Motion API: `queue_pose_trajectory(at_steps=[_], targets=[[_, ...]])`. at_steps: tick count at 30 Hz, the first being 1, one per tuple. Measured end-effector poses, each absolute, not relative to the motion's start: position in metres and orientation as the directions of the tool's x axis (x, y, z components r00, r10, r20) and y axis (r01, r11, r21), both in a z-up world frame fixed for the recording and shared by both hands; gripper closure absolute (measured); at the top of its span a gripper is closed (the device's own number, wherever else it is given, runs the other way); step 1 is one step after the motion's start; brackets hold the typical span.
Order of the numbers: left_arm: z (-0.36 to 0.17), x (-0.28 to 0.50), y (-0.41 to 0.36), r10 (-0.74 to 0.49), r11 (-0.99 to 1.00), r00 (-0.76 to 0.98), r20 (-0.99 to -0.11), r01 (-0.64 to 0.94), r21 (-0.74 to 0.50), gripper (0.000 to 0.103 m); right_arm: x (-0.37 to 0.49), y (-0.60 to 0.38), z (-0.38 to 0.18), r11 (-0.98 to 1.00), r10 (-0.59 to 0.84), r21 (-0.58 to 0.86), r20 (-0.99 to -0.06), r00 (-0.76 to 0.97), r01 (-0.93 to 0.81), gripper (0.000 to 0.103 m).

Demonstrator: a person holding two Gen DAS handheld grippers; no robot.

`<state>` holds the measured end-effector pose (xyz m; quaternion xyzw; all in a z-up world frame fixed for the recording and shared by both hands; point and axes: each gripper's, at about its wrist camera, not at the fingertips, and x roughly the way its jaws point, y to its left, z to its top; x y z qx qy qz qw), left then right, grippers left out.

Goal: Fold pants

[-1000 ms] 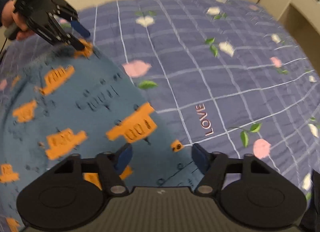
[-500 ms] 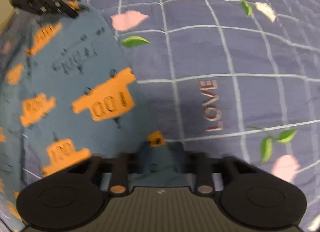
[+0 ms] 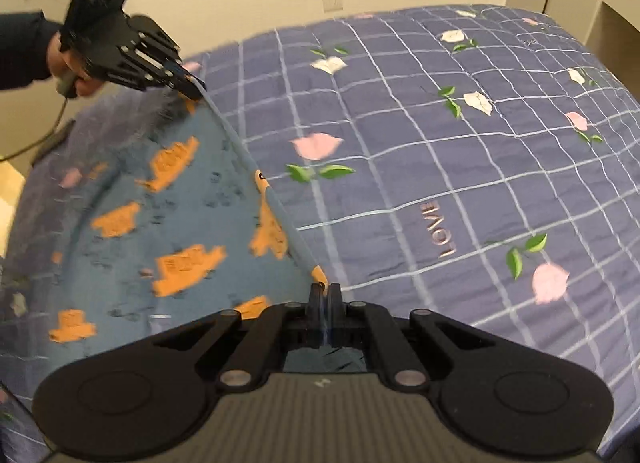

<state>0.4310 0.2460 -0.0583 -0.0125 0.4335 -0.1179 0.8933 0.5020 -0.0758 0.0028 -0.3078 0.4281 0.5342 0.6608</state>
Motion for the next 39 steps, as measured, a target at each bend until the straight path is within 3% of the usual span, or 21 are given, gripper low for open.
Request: queue_pose_trajectory(at_steps=[6,13,24,30,39], targets=[[-0.045,0.390,0.228,-0.191,0.980,0.601,-0.776,0.161,-0.116,0.101,0.447,-0.100,0.012,0.321,0.475,0.093,-0.877,0.075,-0.943,0.102],[-0.050,0.355,0.204,-0.128,0.982,0.564,-0.816,0.187,-0.025,0.101,0.385,-0.112,-0.002,0.376,0.458,0.147,-0.888,0.046,-0.915,0.102],[-0.097,0.303,0.171,-0.074,0.953,0.497,-0.865,0.290,0.086,0.101,0.300,-0.117,-0.046,0.379,0.422,0.210,-0.906,-0.033,-0.901,0.102],[-0.118,0.307,0.167,0.001,0.970,0.493,-0.870,0.212,0.121,0.100,0.292,-0.133,-0.065,0.382,0.473,0.200,-0.881,0.004,-0.902,0.102],[-0.135,0.298,0.145,0.027,0.928,0.549,-0.836,0.296,0.225,0.100,0.270,-0.147,-0.085,0.375,0.544,0.097,-0.829,0.134,-0.922,0.102]])
